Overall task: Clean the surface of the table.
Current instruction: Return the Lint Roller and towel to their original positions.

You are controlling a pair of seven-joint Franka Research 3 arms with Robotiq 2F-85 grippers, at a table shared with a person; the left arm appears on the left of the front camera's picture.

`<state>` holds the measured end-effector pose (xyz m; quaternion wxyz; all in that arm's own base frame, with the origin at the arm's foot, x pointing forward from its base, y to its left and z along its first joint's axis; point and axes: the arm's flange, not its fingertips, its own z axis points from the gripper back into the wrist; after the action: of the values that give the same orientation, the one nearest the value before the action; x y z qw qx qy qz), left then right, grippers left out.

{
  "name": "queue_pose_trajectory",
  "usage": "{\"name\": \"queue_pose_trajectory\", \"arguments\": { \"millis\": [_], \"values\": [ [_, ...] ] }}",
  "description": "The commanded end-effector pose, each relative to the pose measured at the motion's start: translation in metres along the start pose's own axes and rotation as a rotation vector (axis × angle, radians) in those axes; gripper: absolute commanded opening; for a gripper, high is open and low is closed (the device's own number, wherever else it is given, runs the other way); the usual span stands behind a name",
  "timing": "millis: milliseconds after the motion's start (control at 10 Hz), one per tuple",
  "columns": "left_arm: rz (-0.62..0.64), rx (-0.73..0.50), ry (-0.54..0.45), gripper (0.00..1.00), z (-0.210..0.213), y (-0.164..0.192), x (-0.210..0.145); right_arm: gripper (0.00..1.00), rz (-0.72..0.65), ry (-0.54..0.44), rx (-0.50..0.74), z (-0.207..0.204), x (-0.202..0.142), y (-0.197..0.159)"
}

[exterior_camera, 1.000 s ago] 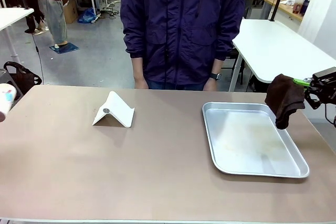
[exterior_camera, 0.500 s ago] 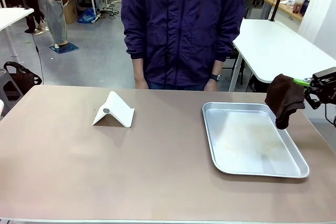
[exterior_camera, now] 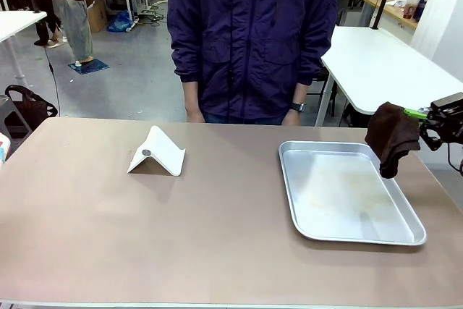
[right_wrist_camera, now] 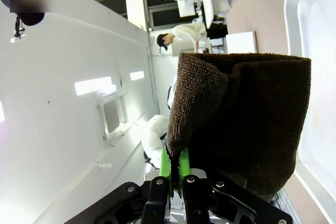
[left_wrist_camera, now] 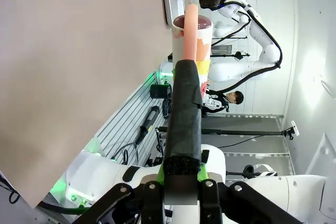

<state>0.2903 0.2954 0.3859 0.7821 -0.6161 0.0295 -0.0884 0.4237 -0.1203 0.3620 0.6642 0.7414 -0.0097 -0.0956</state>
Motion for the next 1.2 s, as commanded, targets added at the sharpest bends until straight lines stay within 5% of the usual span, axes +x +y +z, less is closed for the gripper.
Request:
{"name": "queue_pose_trajectory", "arguments": {
  "millis": [0,800,900,1100],
  "values": [
    [0.0,-0.008,-0.013,0.22,0.003,-0.007,-0.001,0.07,-0.011,0.0,0.008,0.0,-0.001,0.007],
    [0.0,-0.008,-0.013,0.22,0.003,-0.007,-0.001,0.07,0.0,0.0,0.0,0.0,0.0,0.0],
    [0.001,0.002,-0.001,0.22,0.0,0.001,0.0,0.07,0.022,0.015,-0.009,-0.013,-0.007,0.009],
    [-0.032,0.002,0.085,0.22,-0.029,-0.042,0.027,0.07,0.081,0.087,-0.062,-0.061,-0.015,0.036]
  ]
}}
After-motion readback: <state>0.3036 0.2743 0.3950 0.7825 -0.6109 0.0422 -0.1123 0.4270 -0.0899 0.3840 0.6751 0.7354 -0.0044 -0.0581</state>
